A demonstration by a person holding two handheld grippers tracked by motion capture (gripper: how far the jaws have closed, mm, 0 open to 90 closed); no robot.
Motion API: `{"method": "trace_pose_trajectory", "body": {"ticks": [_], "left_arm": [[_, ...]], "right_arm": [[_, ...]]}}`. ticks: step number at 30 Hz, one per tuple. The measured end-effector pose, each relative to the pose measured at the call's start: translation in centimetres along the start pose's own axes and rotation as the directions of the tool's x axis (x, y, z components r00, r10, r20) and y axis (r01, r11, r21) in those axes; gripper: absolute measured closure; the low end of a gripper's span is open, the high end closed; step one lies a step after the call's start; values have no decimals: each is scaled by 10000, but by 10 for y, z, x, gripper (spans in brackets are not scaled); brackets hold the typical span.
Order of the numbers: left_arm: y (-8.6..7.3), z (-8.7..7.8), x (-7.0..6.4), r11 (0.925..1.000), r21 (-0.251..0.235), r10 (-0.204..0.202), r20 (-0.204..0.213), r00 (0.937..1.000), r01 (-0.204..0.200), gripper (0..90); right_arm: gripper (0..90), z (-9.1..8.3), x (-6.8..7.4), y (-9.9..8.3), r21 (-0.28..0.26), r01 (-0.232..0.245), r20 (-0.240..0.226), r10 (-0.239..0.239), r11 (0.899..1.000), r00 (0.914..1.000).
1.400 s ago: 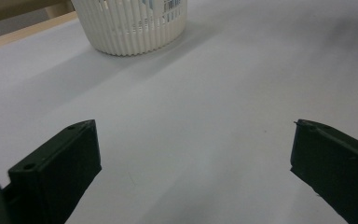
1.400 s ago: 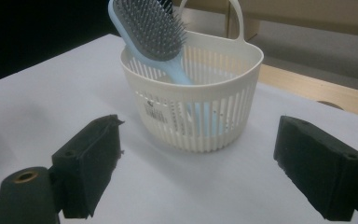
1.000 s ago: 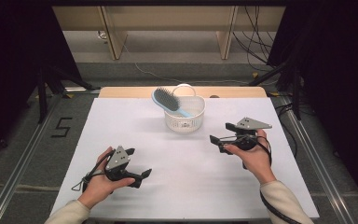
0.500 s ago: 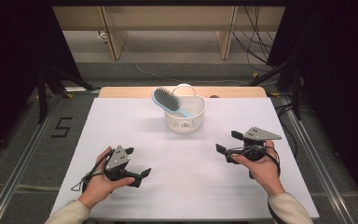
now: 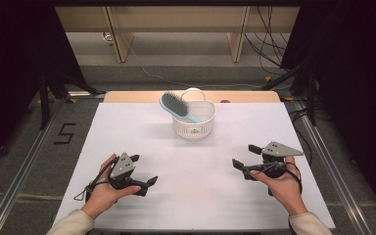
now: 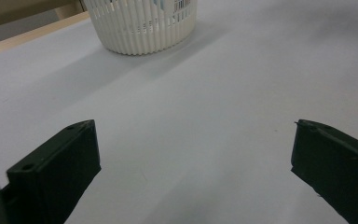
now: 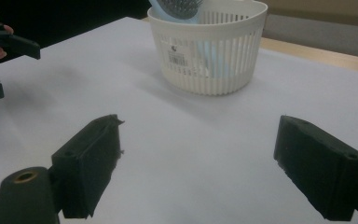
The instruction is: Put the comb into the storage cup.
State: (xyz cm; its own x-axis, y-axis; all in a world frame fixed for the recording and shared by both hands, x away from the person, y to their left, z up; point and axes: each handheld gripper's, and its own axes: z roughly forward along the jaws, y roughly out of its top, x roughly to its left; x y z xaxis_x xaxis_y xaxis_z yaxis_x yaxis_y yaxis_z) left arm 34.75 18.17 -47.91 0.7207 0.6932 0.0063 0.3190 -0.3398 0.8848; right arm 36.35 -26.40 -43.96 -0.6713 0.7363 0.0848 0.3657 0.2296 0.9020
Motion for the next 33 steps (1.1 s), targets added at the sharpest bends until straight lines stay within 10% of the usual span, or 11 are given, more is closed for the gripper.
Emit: {"method": "trace_pose_trajectory", "body": {"ticks": [33], "left_arm": [[-1,-1,2,10000,98,-15,-57,10000,16,5]], "right_arm": [[158,-23,4,-34,368,391,273,-401,9986,9988]]}}
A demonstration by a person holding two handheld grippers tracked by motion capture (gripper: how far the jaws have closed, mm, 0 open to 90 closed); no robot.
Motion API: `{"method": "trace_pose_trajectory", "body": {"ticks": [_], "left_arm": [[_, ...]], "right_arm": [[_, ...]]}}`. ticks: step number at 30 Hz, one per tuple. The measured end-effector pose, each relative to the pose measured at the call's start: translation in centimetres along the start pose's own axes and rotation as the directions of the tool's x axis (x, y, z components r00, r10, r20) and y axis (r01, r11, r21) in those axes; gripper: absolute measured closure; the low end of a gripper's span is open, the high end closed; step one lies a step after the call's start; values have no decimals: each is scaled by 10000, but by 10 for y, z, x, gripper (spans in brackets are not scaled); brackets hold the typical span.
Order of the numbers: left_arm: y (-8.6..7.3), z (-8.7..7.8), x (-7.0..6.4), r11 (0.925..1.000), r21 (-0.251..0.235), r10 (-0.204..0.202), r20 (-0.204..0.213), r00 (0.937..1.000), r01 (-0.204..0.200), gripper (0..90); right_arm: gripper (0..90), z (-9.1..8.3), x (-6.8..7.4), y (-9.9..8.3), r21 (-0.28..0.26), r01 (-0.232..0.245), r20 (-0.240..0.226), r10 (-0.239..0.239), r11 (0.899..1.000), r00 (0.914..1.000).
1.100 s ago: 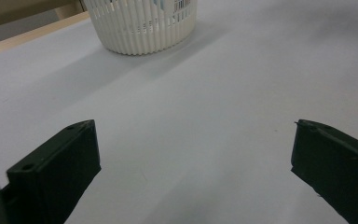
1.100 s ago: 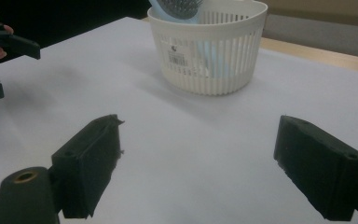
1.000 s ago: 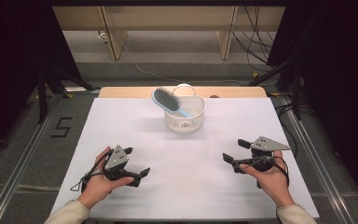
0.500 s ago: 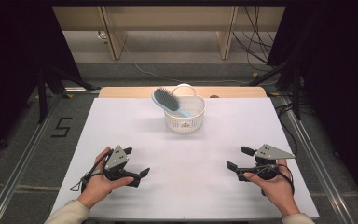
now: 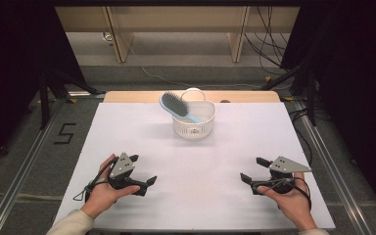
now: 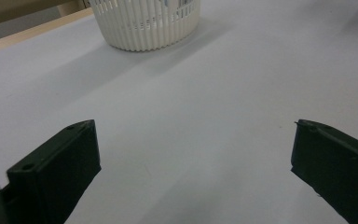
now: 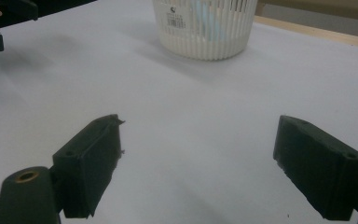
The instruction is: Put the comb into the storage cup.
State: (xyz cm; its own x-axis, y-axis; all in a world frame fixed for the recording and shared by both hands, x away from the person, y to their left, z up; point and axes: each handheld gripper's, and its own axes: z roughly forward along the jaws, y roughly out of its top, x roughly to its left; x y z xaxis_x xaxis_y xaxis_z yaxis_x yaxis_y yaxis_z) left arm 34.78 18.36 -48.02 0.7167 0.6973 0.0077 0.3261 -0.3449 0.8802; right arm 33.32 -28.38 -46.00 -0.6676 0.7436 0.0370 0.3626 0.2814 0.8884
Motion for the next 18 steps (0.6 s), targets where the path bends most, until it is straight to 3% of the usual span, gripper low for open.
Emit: {"method": "trace_pose_trajectory", "body": {"ticks": [8,18], "left_arm": [[0,0,-1,10000,-1,-22,87,10000,22,8],[0,0,-2,10000,26,16,65,10000,-16,9]], "right_arm": [[165,-3,-5,-2,-410,-47,312,60,9991,9995],[164,0,-6,-4,-273,-142,254,149,9995,9996]]}}
